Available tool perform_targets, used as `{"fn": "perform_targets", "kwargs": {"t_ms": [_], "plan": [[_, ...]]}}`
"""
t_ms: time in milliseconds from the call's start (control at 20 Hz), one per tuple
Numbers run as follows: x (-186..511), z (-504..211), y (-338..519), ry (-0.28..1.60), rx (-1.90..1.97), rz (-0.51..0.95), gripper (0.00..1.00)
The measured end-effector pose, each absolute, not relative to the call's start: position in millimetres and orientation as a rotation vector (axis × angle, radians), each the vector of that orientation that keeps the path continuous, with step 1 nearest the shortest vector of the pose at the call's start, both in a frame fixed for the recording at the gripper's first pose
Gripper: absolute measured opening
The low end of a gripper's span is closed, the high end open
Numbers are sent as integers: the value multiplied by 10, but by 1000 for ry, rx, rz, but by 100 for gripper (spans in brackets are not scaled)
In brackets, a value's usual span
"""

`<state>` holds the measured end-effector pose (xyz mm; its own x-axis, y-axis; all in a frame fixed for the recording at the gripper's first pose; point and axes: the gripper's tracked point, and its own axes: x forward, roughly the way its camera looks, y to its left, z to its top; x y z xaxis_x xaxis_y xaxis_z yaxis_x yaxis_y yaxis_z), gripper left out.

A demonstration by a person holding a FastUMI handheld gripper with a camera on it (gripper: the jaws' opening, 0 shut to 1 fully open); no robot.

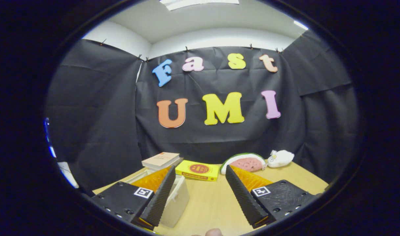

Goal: Open the storage box then place both shoes into the box .Put the left shoe in first, then the right shoe, with the right side of both shoes facing outward in a uniform manner.

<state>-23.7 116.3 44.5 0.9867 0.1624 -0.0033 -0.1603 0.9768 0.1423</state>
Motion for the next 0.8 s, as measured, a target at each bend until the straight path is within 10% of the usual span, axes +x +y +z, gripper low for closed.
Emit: {"fn": "perform_targets", "kwargs": {"t_ms": [800], "plan": [[-71,50,963,8,114,121,93]]}}
